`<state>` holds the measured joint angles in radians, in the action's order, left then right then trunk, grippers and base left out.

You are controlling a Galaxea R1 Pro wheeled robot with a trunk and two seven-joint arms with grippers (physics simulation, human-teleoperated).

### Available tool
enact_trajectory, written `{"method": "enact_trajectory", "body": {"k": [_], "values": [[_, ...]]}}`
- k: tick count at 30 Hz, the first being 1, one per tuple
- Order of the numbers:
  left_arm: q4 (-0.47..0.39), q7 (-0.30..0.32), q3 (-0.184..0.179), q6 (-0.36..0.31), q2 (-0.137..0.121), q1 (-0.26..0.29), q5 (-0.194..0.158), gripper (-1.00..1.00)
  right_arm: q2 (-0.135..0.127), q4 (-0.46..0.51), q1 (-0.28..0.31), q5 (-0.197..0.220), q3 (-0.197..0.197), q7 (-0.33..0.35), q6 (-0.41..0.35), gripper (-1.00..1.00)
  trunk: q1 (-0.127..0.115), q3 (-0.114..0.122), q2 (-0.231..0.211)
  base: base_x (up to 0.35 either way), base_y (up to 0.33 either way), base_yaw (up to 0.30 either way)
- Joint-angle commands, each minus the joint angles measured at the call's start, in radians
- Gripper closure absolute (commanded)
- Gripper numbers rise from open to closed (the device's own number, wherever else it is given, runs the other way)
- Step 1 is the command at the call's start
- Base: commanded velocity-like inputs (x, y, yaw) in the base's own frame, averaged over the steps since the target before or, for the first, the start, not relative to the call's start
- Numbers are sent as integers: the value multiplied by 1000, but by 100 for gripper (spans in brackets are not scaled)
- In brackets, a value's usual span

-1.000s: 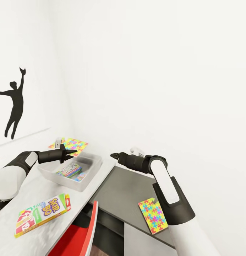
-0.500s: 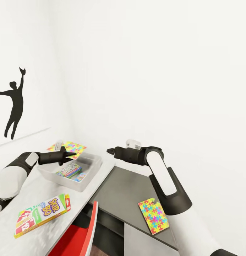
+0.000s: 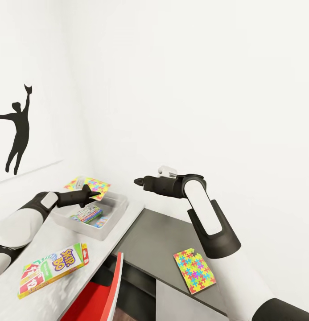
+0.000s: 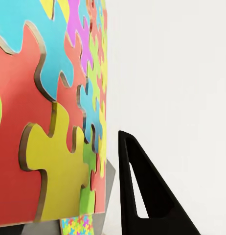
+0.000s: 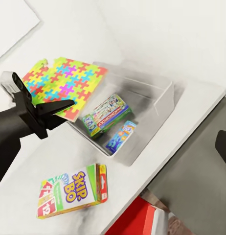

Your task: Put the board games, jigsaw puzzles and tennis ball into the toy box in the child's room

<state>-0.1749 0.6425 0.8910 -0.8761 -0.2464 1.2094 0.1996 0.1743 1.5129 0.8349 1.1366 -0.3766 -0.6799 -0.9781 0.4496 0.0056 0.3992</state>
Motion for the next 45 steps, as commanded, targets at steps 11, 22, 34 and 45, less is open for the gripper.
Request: {"method": "enact_trajectory", "body": {"k": [11,22,34,45], "values": [[11,5,70,-4,2,-19,11,100,0,1,-3,9,1,-9,0,-100,0,-1,1,0,0,0],[23,-46,79,-45,-9,-22,11,100,0,18,-20,30,0,-9,0,-100,0,-1,1,0,0,0],[22,-56,81,-48,-8,-22,10,100,0,18,-19,52,0,-9,-1,-100,0,-1,1,0,0,0],[18,-56,84,-45,-8,-22,9,100,0,17,-19,52,-1,-9,-2,-100,0,-15,1,0,0,0]]}}
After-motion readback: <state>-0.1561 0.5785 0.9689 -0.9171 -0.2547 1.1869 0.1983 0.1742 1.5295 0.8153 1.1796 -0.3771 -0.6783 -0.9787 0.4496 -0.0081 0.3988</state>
